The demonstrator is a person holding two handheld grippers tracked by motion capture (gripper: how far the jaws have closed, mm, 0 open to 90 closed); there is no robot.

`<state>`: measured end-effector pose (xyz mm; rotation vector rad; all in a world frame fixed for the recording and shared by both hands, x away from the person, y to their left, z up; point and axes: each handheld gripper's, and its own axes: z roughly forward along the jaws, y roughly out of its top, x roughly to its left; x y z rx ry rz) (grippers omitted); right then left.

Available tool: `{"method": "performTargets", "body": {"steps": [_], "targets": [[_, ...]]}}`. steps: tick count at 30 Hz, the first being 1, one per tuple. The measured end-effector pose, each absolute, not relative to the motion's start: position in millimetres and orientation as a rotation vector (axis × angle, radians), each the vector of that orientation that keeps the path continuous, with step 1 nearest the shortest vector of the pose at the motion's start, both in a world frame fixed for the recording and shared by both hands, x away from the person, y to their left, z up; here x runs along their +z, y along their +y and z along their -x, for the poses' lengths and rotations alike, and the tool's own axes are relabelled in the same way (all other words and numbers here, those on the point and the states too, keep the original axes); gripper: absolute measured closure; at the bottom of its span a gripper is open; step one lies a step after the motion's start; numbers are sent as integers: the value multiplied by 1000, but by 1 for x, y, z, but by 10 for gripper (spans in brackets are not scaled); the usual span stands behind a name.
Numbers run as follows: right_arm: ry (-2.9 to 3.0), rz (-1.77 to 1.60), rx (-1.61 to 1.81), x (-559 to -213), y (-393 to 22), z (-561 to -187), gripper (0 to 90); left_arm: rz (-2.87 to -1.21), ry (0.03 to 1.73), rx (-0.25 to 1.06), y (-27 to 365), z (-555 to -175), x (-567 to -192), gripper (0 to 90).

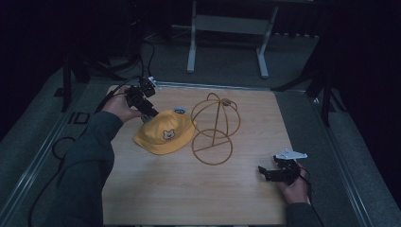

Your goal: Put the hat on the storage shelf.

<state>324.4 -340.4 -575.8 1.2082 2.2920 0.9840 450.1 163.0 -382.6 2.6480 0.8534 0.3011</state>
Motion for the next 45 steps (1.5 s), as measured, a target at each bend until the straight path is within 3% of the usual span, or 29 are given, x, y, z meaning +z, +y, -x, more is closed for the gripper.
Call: {"method": "performTargets", "body": {"steps": [10,30,34,40,45], "targets": [[2291,-1210,985,-576,-340,-324,135,-2740,807,330,130,-469,-388,567],[2293,-1206,983,-576,-341,-324,135,-2881,874,180,112,-496,-428,545],[2293,-1206,983,-576,-341,-324,135,-2894,869,167,113,-498,-429,591],[2293,-1206,983,-576,-341,-324,135,-2920,846,199,112,-494,-430,782],[2293,-1207,983,-576,-340,-324,135,-2944,823,192,113,-490,-426,814]]}}
